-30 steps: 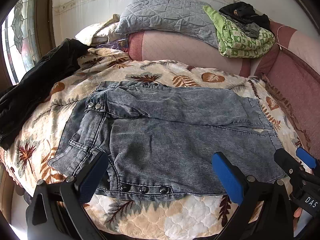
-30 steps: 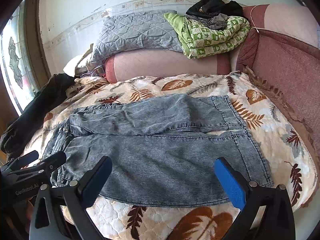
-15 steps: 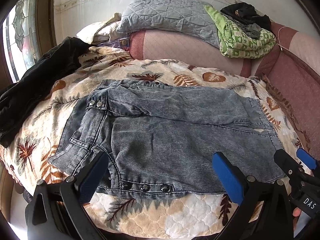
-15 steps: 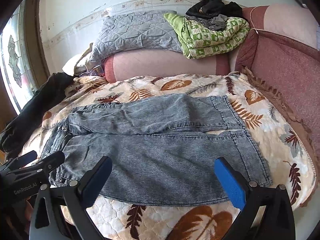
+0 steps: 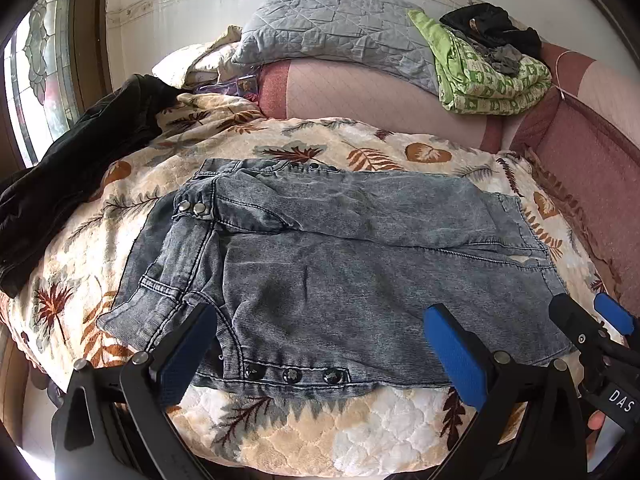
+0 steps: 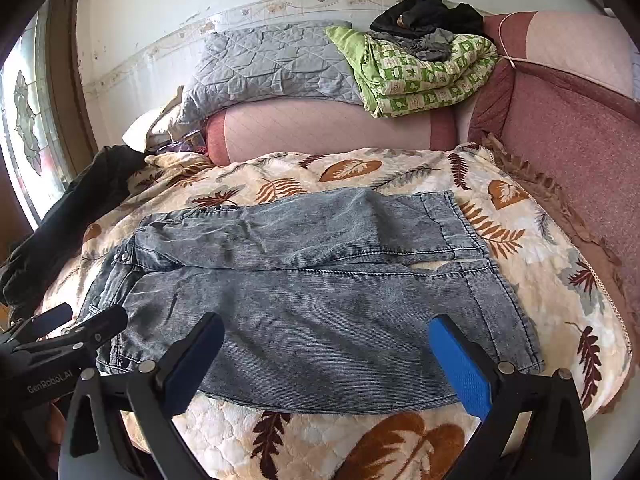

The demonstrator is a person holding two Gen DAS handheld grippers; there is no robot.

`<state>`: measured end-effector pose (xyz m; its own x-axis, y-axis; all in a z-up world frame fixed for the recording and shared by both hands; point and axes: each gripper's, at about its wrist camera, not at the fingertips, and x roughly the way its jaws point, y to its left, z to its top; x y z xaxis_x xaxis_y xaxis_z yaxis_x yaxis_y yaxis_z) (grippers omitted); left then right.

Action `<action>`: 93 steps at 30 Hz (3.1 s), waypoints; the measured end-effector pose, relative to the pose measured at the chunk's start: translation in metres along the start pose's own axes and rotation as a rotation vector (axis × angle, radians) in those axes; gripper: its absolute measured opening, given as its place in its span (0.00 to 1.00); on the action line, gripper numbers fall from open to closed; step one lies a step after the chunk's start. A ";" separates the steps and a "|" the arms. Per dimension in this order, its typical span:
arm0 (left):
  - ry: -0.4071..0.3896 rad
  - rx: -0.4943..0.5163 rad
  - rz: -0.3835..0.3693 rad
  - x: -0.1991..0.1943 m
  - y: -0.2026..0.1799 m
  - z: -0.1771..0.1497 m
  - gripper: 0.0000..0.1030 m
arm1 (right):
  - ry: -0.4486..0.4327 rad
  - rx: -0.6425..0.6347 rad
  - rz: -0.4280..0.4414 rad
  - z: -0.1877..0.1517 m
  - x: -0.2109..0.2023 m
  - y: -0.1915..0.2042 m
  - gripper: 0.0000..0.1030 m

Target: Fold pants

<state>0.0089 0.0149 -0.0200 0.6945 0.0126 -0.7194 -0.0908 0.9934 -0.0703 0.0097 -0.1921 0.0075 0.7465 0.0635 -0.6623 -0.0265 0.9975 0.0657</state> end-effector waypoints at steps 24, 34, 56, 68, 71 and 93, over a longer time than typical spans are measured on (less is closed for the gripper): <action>0.006 0.004 0.006 0.001 0.000 -0.004 1.00 | 0.000 -0.004 -0.003 0.002 0.004 0.001 1.00; 0.010 0.003 0.006 0.001 0.000 -0.004 1.00 | -0.006 -0.006 -0.004 0.003 0.002 0.002 1.00; 0.108 -0.121 -0.060 0.058 0.089 0.050 1.00 | 0.193 0.153 0.178 0.055 0.076 -0.106 1.00; 0.217 -0.234 -0.062 0.160 0.165 0.141 1.00 | 0.416 0.338 0.080 0.159 0.257 -0.237 0.72; 0.228 -0.250 -0.081 0.185 0.169 0.158 1.00 | 0.442 0.284 0.026 0.173 0.286 -0.237 0.72; 0.276 -0.345 -0.100 0.268 0.197 0.191 0.51 | 0.469 0.145 -0.005 0.169 0.325 -0.228 0.15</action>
<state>0.3135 0.2354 -0.0952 0.4995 -0.1588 -0.8516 -0.2978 0.8917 -0.3410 0.3704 -0.4046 -0.0969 0.3660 0.0989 -0.9253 0.0941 0.9853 0.1425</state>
